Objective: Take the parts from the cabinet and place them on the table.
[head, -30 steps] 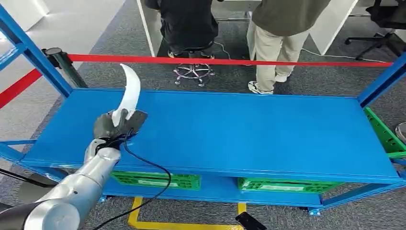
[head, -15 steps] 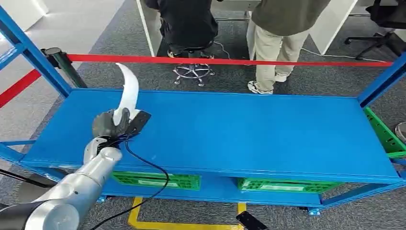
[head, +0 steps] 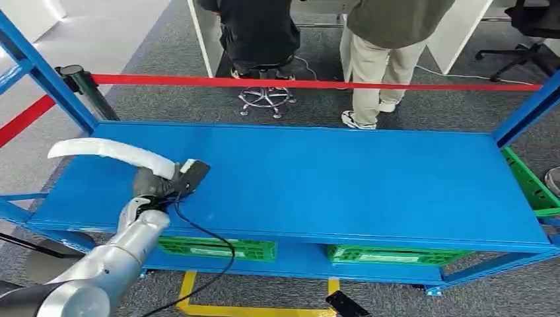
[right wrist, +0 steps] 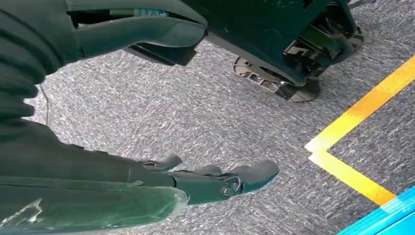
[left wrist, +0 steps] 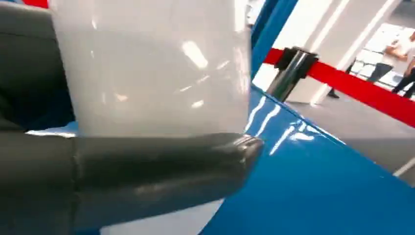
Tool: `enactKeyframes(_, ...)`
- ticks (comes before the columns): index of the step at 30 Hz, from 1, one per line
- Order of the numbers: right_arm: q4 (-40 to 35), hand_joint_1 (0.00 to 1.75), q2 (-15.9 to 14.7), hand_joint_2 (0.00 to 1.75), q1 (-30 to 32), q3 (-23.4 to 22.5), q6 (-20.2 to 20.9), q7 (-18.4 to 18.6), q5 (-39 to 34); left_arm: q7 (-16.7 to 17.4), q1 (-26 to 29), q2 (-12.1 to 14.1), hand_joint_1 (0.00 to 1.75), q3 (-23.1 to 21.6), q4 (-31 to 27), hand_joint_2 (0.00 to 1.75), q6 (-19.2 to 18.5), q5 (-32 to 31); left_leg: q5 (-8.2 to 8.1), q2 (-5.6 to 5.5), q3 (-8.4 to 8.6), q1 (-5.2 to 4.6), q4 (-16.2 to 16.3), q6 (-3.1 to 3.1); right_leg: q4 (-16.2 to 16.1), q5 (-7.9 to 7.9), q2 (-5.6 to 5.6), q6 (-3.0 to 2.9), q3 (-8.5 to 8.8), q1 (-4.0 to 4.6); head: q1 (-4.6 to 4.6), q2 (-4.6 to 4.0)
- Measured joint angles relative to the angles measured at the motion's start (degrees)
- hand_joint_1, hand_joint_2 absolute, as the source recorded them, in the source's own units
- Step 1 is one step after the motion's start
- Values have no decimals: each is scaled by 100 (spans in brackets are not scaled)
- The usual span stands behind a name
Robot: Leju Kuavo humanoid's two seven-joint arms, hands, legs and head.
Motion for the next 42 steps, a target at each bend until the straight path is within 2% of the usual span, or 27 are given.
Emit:
enactKeyframes(17, 0, 0, 0, 175, -6, -44, 4, -11, 22, -66, -4, 37, 175, -74, 7, 175, -144, -28, -3, 1, -2, -2, 0, 0, 0, -1, 3, 1, -1, 0, -2, 0)
enactKeyframes(34, 0, 0, 0, 175, -7, -59, 4, -11, 39, -79, 0, 48, 175, -184, 11, 175, -48, -54, -3, 1, -2, -1, 0, 0, 0, -1, 4, 1, -2, 0, -2, 0)
enactKeyframes(42, 0, 0, 0, 175, -8, -83, 4, -20, 116, -295, 28, 35, 175, -203, 11, 175, 236, 94, -3, 1, -9, -1, 0, 0, 0, -1, 4, 1, -9, 0, -2, 0)
